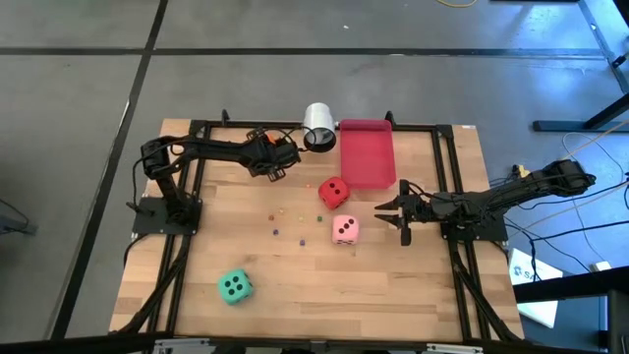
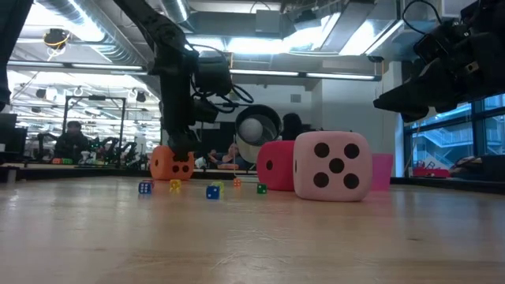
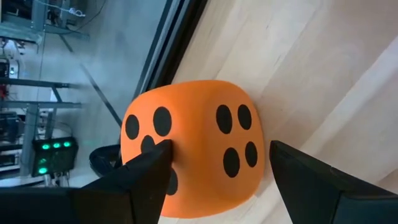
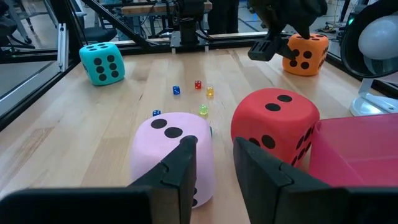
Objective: Pick & Place Dice
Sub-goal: Put the big orange dice into the red bin
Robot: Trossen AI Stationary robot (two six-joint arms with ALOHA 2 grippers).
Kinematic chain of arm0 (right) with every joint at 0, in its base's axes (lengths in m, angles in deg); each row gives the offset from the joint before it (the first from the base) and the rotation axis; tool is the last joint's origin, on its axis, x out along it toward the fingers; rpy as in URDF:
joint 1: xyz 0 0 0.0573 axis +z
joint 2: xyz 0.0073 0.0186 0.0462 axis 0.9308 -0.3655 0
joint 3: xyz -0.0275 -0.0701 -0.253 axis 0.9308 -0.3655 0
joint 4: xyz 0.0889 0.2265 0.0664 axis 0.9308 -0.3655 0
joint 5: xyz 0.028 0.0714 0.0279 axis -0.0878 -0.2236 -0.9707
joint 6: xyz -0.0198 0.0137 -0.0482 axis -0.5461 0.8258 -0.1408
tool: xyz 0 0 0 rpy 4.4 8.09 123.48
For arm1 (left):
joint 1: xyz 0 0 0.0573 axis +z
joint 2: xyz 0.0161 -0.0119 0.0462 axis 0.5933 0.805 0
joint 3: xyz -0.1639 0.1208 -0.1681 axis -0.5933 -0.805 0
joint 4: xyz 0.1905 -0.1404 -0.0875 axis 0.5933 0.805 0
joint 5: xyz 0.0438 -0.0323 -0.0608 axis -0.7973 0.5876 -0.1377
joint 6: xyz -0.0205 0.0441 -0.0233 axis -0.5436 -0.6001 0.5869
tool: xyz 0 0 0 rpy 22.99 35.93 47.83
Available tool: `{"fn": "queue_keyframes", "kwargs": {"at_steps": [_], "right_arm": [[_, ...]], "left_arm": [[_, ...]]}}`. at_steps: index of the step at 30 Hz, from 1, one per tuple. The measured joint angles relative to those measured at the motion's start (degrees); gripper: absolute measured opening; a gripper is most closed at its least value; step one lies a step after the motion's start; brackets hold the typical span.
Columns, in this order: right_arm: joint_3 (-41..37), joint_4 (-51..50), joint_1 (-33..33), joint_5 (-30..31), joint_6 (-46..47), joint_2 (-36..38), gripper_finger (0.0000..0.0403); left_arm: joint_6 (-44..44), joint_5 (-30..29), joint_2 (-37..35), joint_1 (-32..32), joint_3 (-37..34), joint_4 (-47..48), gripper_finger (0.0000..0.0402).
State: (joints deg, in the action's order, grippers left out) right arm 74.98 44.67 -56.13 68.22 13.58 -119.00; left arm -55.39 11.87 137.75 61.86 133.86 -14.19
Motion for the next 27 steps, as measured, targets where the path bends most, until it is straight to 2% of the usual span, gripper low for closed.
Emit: {"fn": "queue_keyframes", "kwargs": {"at_steps": [6, 10, 19, 27], "right_arm": [[0.00, -0.07, 0.00, 0.00, 0.18, 0.02, 0.0109], [0.00, -0.09, 0.00, 0.00, 0.21, 0.00, 0.0109], [0.00, -0.09, 0.00, 0.00, 0.23, 0.00, 0.0109], [0.00, -0.09, 0.00, 0.00, 0.21, 0.01, 0.0109]], "left_arm": [[2.08, -0.54, 0.02, 1.24, 0.00, 0.03, 0.0258], [2.06, -1.42, 0.99, 1.80, 0.02, 0.09, 0.0235], [0.91, -1.47, 6.71, 2.05, 0.04, 0.84, 0.0146], [0.84, 0.73, 5.27, 2.04, -0.02, 0.95, 0.0051]]}}
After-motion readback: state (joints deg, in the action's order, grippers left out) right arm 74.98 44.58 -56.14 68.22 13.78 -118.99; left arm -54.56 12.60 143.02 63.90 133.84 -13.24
